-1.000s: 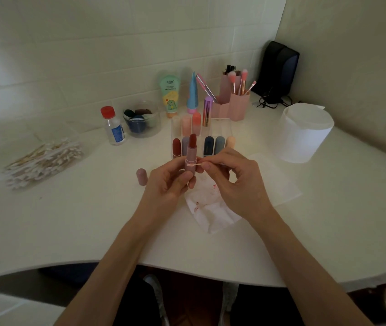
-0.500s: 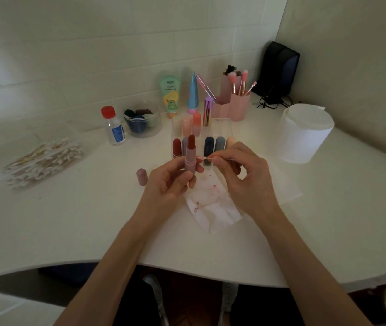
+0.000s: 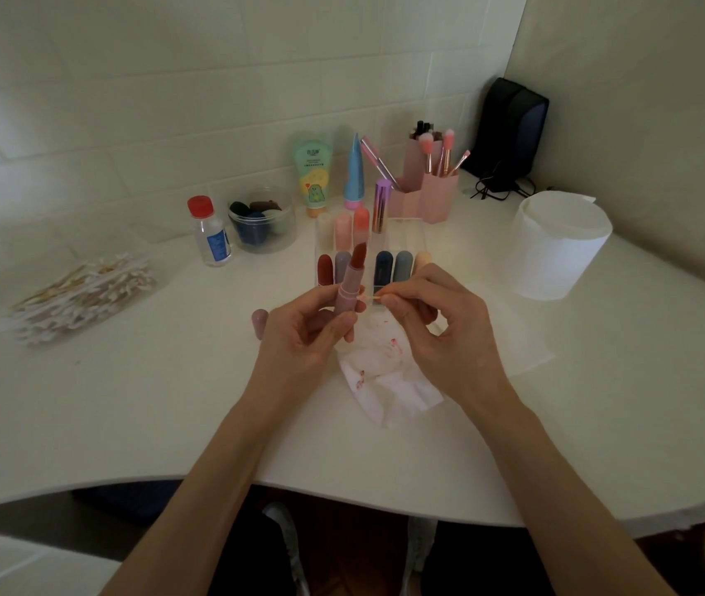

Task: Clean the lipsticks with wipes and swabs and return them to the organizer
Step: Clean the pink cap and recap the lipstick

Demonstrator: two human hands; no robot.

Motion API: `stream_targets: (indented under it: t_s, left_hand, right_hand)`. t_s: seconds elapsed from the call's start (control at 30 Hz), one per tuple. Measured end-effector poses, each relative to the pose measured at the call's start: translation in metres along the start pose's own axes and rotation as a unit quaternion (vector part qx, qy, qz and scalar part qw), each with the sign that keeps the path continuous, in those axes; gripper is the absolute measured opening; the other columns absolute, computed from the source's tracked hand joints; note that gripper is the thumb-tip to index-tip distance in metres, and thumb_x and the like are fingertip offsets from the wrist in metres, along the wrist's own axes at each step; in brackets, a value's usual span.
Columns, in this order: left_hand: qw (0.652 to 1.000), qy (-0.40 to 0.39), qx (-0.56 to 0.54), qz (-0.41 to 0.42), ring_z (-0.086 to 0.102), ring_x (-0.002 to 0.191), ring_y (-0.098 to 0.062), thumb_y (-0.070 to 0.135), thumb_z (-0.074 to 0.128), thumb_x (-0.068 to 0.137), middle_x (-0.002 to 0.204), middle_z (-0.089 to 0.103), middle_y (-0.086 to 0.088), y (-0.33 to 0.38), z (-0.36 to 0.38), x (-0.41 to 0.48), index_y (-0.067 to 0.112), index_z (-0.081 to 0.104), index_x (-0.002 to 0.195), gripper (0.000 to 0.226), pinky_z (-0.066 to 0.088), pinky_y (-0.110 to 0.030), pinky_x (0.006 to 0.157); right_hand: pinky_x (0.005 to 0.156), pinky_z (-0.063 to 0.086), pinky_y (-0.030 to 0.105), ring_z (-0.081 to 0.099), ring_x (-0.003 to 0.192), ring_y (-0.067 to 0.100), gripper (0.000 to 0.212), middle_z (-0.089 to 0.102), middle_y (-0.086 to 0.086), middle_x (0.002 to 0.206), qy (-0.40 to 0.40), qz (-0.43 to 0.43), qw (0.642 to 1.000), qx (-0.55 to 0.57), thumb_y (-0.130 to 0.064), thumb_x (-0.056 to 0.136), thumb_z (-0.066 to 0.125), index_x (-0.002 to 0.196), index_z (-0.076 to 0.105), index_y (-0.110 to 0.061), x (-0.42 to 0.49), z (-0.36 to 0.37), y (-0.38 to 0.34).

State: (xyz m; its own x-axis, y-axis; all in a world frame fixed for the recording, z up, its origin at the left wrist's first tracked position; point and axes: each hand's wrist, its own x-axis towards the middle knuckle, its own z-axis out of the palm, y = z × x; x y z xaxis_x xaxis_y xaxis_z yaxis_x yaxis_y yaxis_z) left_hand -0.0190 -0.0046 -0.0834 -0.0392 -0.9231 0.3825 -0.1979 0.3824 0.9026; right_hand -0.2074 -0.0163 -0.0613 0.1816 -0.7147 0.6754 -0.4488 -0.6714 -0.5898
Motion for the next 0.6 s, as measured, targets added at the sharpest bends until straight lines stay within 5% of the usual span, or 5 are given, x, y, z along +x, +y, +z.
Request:
stream_targets:
  t_s: [0.23, 0.4, 0.6]
  left_hand:
    - [0.999, 0.028, 0.033, 0.014, 0.07, 0.072, -0.015, 0.013, 0.071, 0.091, 0.101, 0.076, -0.001, -0.0022, -0.0018, 0.0024, 0.004, 0.069, 0.121, 0.032, 0.055, -0.02, 0.073]
    - [0.998, 0.04, 0.04, -0.005, 0.072, 0.074, -0.014, 0.02, 0.073, 0.087, 0.101, 0.075, 0.015, -0.0001, -0.001, 0.0014, 0.01, 0.071, 0.12, 0.034, 0.056, -0.017, 0.075]
    - [0.998, 0.042, 0.056, 0.003, 0.073, 0.077, -0.014, 0.015, 0.072, 0.088, 0.104, 0.074, 0.011, 0.0, -0.0015, 0.0013, 0.01, 0.071, 0.12, 0.032, 0.056, -0.016, 0.078]
  right_hand:
    - [0.065, 0.041, 0.021, 0.047, 0.067, 0.015, 0.008, 0.056, -0.007, 0.08, 0.01, 0.003, 1.0, -0.015, -0.009, 0.094, 0.072, 0.099, 0.078, -0.007, -0.0022, 0.0027, -0.0007]
    - [0.066, 0.039, 0.016, 0.047, 0.067, 0.011, 0.009, 0.059, -0.004, 0.081, 0.001, 0.003, 1.0, -0.026, -0.009, 0.095, 0.071, 0.1, 0.078, -0.009, -0.0034, 0.004, -0.0002]
    - [0.066, 0.037, 0.012, 0.046, 0.068, 0.007, 0.01, 0.058, -0.006, 0.081, 0.003, 0.002, 0.999, -0.048, -0.011, 0.095, 0.071, 0.1, 0.078, -0.009, -0.0039, 0.0058, -0.0014]
